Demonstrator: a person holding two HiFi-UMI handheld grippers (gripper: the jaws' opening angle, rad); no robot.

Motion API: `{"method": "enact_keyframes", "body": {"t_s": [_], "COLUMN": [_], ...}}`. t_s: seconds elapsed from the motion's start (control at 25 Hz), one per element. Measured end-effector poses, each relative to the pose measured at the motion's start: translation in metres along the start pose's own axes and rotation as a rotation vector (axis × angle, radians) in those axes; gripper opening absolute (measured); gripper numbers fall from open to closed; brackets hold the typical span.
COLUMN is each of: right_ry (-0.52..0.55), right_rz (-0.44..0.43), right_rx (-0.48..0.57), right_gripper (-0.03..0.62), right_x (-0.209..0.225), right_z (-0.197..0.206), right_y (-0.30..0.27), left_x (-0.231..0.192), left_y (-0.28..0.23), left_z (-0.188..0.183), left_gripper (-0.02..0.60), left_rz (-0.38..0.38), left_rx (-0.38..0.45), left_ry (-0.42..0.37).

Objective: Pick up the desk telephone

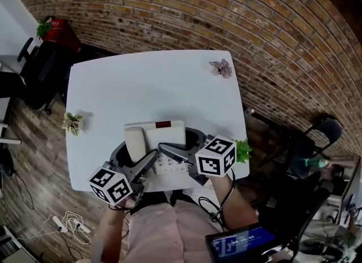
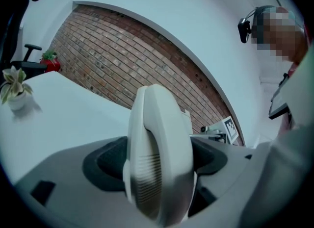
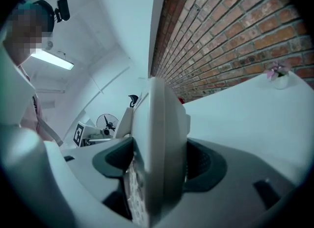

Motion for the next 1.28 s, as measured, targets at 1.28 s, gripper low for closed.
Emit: {"method": "enact_keyframes", "body": {"t_s": [1.28], "right_ry": [0.258], "right_rz": [0.011], "right_rx": [0.285], "right_gripper": [0.305], "right_x": [-0.109], "right_z": [-0.156], "right_y": [0.106], "left_x": [0.172], "left_y": [0.058], "left_z": [-0.108], "left_gripper": [0.385], "left_rz": [0.057], "left_rx": [0.151], "left_ry": [-0.240]}}
Point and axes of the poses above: the fingertips, and each gripper's own axes: y backward along the fingers, x to its right, z out of its underside, the point moved 1 cm from there along y, backward along the fingers, and after that the axes turned 10 degrees about y, right-handed, at the moved point
